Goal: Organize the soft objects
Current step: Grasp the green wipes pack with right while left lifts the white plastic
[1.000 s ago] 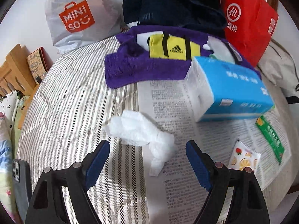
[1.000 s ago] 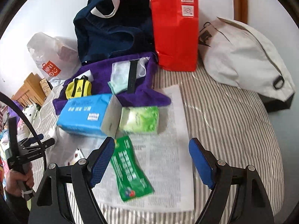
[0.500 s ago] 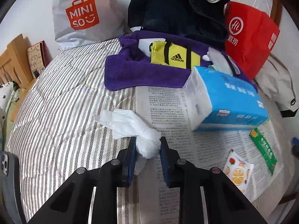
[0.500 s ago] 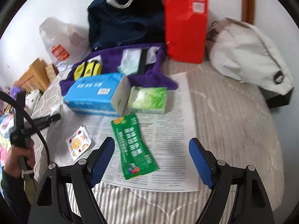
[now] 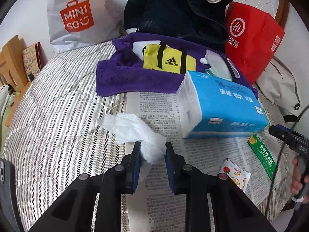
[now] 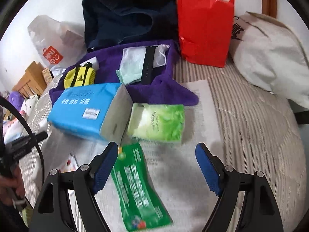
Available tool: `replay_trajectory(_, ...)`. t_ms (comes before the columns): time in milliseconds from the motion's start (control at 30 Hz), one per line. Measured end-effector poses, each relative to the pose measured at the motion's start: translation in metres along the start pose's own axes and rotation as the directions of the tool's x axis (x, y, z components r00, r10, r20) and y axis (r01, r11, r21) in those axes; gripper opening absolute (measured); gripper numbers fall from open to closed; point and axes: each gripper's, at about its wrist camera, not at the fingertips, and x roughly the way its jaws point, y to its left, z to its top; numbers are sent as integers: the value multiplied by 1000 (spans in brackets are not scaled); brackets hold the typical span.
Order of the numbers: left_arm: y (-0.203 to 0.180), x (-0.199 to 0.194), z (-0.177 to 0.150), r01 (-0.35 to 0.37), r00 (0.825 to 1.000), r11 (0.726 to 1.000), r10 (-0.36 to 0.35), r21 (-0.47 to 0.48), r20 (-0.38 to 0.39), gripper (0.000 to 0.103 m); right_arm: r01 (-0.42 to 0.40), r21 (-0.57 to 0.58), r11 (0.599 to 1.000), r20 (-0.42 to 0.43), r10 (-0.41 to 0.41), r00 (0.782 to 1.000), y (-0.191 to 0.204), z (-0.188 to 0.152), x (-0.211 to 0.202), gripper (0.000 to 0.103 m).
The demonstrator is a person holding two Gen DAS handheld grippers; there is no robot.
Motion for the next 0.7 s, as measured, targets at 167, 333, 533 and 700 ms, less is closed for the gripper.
replay_trajectory(167, 4, 2, 0, 12, 1000, 1000, -12, -8, -16, 23, 31, 12, 999, -29, -31, 999, 2, 7, 23, 83)
replay_trajectory(333, 5, 0, 1, 11, 1000, 1000, -11, -6, -19, 23, 65, 0, 998, -40, -65, 997, 11, 12, 42, 85)
replay_trajectory(533, 3, 0, 2, 11, 1000, 1000, -11, -3, -25, 23, 65, -18, 998, -1, -65, 998, 11, 12, 50, 74)
replay_trajectory(700, 2, -5, 5, 20, 1000, 1000, -20, 2, -13, 23, 29, -9, 1000, -14, -30, 999, 3, 12, 35, 74)
